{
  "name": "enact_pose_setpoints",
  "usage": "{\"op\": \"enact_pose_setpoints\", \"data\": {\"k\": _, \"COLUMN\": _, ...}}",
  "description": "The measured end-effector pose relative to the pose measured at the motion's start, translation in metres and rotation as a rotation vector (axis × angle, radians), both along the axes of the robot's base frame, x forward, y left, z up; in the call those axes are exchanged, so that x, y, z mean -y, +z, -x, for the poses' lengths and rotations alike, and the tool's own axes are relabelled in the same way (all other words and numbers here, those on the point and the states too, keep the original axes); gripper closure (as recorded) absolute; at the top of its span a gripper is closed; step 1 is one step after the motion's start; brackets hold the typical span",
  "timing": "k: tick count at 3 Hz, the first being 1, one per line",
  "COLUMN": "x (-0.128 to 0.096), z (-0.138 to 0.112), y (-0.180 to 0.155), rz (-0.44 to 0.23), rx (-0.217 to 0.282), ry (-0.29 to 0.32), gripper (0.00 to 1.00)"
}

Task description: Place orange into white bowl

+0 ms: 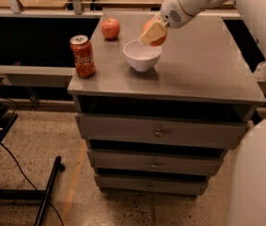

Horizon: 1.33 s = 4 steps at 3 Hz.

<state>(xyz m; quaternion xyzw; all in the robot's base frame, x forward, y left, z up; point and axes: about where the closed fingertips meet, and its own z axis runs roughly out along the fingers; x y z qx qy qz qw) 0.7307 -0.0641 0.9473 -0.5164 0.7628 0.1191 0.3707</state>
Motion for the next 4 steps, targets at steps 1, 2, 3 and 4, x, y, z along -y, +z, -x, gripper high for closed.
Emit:
{"op": "enact_pose_setpoints", "data": {"k": 1, "x": -0.003, "z": 0.005, "y": -0.018, "rz": -0.024, "rx": -0.032, "ry": 0.003, "gripper": 0.0}}
{"op": "enact_pose_setpoints", "data": {"k": 2, "x": -0.001, "z": 0.01, "y": -0.02, "rz": -0.055, "rx": -0.043, "ry": 0.019, "gripper": 0.0}}
{"op": "enact_pose_setpoints", "data": {"k": 3, "x": 0.03, "z": 0.016, "y": -0.003, "rz": -0.116, "rx": -0.022, "ry": 0.023, "gripper": 0.0}}
{"op": "enact_pose_setpoints", "data": {"k": 4, "x": 0.036, "z": 0.017, "y": 0.005, "rz": -0.131, "rx": -0.011, "ry": 0.018, "gripper": 0.0}}
